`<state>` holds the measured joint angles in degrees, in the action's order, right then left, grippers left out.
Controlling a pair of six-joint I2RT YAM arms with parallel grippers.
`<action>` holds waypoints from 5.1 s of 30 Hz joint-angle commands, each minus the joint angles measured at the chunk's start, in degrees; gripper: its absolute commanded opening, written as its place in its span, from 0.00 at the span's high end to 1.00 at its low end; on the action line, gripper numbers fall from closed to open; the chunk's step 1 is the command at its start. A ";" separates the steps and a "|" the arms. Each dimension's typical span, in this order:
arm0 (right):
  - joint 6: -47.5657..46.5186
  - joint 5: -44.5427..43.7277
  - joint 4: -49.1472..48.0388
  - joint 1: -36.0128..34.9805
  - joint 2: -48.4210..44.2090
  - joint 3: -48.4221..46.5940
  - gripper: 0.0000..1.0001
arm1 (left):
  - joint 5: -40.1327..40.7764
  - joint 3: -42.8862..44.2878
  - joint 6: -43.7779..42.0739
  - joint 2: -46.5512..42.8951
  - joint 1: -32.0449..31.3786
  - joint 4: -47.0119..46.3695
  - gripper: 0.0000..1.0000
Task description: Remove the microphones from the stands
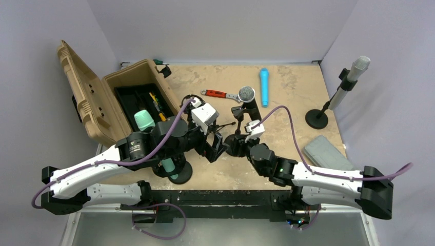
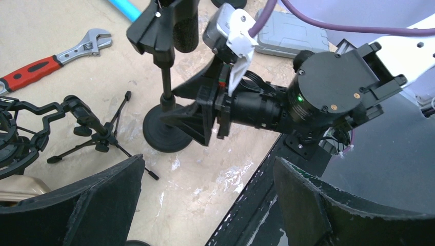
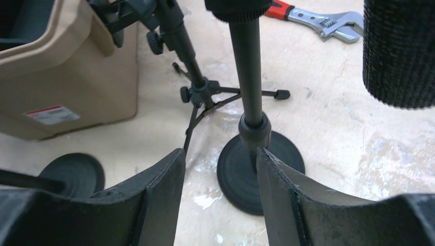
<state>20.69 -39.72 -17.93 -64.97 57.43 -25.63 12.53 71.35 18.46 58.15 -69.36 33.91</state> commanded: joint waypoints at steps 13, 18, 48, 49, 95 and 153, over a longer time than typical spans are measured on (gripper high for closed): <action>3.59 -0.45 31.01 -1.72 -20.68 -21.44 0.38 | -0.94 6.92 -1.34 5.12 3.27 -1.96 0.07; -2.14 -5.06 43.26 -1.23 -6.02 -40.19 0.35 | -0.72 7.05 -0.83 5.31 3.36 -1.79 0.07; -17.28 0.25 37.65 9.42 7.33 -52.46 0.37 | -0.25 6.43 -0.54 10.50 6.27 -6.06 0.09; -17.56 0.24 37.25 9.41 7.27 -52.16 0.37 | -0.19 6.23 -0.79 10.54 6.60 -6.78 0.09; -16.55 4.48 34.50 9.48 3.17 -49.08 0.90 | 4.96 -6.78 -8.17 15.56 9.80 -38.80 0.36; -4.78 -0.52 45.00 38.70 16.21 -50.92 1.00 | -6.29 5.06 -4.48 13.00 10.65 -19.03 0.08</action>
<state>14.15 -46.28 27.62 -29.67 69.65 -73.65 8.88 71.09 14.00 73.71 -59.00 10.11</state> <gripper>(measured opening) 0.507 0.910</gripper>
